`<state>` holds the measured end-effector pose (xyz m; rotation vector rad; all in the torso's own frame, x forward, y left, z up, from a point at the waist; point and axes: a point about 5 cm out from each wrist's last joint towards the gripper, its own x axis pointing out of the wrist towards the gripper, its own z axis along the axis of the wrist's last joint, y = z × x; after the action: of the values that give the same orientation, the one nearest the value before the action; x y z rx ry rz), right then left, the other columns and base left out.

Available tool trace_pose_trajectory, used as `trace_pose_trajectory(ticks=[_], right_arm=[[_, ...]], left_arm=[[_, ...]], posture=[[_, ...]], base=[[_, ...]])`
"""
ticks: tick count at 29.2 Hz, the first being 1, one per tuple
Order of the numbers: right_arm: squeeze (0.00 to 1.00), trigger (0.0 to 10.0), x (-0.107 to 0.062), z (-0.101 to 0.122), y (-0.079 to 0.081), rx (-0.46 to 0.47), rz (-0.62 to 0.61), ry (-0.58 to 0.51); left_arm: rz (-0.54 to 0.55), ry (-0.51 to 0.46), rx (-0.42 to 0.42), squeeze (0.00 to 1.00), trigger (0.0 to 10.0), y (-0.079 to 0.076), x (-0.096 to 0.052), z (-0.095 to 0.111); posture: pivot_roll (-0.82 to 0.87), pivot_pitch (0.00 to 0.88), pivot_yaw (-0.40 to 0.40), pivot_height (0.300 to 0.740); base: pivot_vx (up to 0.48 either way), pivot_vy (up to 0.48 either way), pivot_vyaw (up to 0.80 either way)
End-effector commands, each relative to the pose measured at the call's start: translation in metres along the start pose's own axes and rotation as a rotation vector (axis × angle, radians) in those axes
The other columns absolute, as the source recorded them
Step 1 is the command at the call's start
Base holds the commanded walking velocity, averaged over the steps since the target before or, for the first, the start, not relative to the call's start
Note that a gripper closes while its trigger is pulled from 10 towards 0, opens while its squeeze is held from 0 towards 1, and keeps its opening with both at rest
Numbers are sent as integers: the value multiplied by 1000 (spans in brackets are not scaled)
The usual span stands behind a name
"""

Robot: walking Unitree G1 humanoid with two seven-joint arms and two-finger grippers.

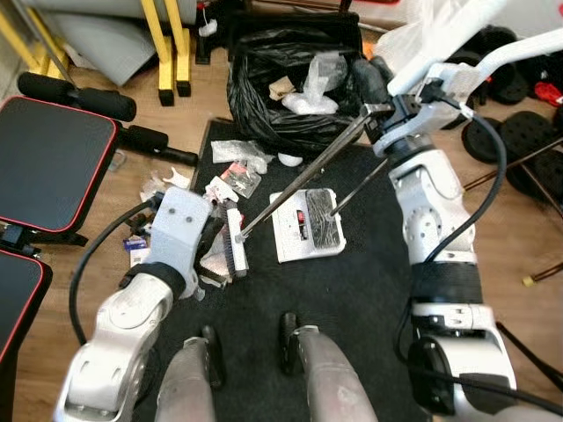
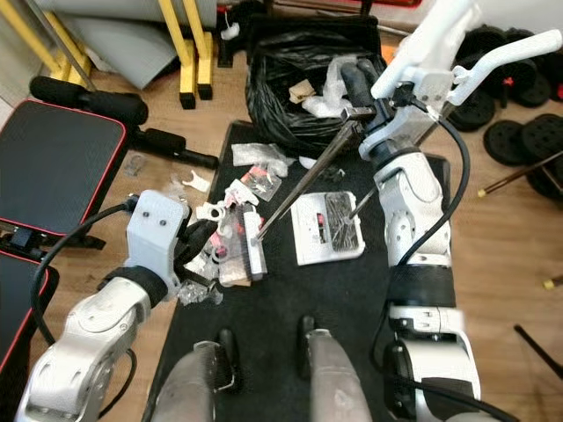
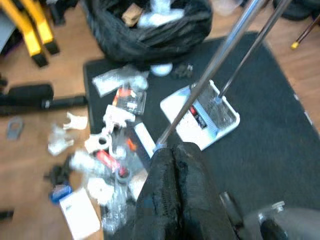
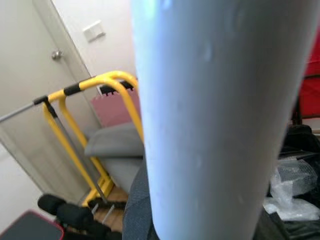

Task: Sweep floor

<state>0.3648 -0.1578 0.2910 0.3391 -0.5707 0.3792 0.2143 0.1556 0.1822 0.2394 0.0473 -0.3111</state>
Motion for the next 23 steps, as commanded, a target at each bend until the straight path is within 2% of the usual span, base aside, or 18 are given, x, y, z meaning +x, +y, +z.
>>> trace_pose_trajectory(ticks=[1, 2, 6, 8, 23], right_arm=[[0, 10000, 2, 9, 3, 46, 25, -90], [0, 10000, 3, 9, 3, 54, 31, -96], [0, 10000, 4, 10, 4, 70, 45, -110], [0, 10000, 13, 16, 5, 121, 63, -157], [0, 10000, 34, 8, 17, 221, 118, -192]], left_arm=[[84, -22, -23, 0, 10000, 1, -7, 3], [94, -56, -42, 0, 10000, 0, -10, 6], [111, -77, -53, 0, 10000, 0, -14, 10], [137, -111, -74, 0, 10000, -3, -20, 15], [132, -131, -86, 0, 10000, -9, -27, 24]], posture=[[-23, 538, -127, 740], [-23, 538, -127, 740], [-18, 543, -129, 740], [-22, 567, -140, 740], [-13, 586, -150, 740]], base=[[0, 0, 0], [0, 0, 0], [0, 0, 0], [0, 0, 0], [0, 0, 0]])
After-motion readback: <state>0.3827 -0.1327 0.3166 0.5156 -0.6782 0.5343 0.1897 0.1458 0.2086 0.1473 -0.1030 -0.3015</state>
